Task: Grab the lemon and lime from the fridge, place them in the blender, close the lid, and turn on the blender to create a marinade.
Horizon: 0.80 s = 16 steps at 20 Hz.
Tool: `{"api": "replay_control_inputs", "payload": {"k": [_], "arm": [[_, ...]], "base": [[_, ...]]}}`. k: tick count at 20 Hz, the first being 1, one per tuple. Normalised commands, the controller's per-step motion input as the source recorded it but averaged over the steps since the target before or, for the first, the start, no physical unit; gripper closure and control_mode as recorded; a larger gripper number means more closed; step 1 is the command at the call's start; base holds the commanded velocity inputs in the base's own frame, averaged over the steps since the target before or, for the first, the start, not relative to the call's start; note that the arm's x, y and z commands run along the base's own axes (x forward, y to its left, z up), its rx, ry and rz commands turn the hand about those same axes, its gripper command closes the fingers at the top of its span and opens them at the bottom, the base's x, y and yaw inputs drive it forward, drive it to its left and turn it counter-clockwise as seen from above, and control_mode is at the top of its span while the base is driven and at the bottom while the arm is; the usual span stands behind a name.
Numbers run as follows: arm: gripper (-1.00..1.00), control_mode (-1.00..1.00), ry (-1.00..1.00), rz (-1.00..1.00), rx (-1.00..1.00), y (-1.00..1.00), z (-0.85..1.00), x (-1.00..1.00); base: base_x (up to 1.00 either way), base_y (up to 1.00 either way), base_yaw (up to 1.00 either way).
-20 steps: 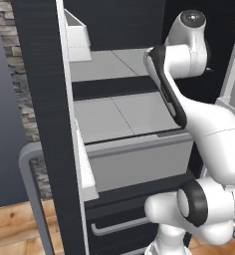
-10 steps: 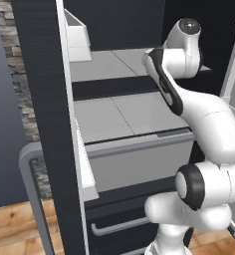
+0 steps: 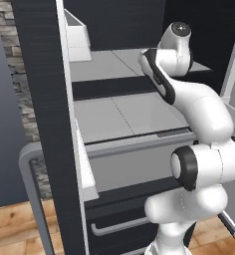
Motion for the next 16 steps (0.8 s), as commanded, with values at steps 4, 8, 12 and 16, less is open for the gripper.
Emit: {"api": "replay_control_inputs", "payload": {"k": [4,8,12,16], "arm": [[-1.0,-1.0,0.02,0.0,0.0,0.0,-0.03,0.46],[-1.0,-1.0,0.01,0.0,0.0,0.0,0.0,0.45],[-1.0,-1.0,0.0,0.0,0.0,0.0,-0.01,0.38],[-1.0,-1.0,0.0,0.0,0.0,0.0,-0.05,0.3]], "base": [[0.0,0.0,0.0],[0.0,0.0,0.0],[0.0,0.0,0.0],[0.0,0.0,0.0]]}}
